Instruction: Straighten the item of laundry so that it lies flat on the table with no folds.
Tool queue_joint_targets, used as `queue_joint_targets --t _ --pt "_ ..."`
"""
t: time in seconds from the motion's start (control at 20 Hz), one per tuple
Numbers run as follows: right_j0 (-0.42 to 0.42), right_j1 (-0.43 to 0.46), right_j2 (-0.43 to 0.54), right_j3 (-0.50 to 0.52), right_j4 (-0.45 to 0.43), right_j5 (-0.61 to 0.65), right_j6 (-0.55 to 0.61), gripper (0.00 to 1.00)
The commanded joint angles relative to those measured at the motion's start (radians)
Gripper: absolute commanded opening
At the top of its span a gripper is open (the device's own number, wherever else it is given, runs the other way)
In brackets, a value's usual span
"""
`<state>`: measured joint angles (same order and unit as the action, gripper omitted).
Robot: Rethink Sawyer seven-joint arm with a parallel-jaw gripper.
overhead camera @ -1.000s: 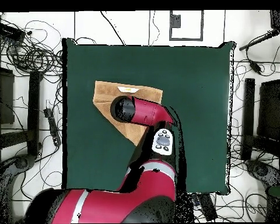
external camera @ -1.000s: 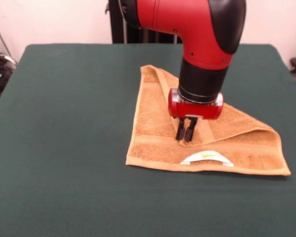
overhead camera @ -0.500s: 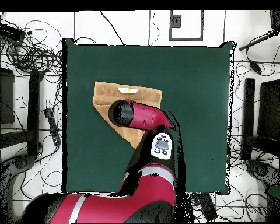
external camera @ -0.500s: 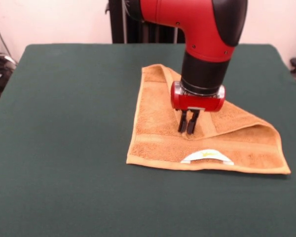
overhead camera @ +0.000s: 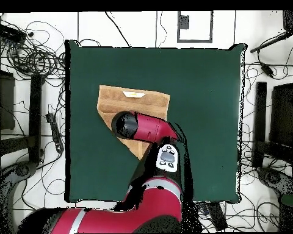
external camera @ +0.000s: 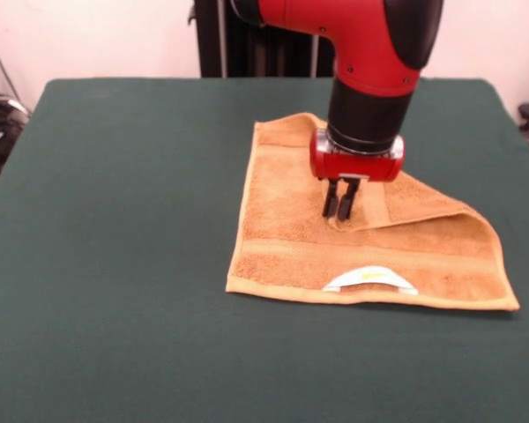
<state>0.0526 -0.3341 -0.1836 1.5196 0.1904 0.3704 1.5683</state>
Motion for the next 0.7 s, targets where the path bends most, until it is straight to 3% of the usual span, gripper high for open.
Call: queue_joint_targets --t 0.05,0.7 --pt "0.036 0.060 0.130 0.114 0.036 -0.011 0.232 0.00" --pt "0.065 0.028 0.145 0.164 0.057 -0.033 0.268 0.00"
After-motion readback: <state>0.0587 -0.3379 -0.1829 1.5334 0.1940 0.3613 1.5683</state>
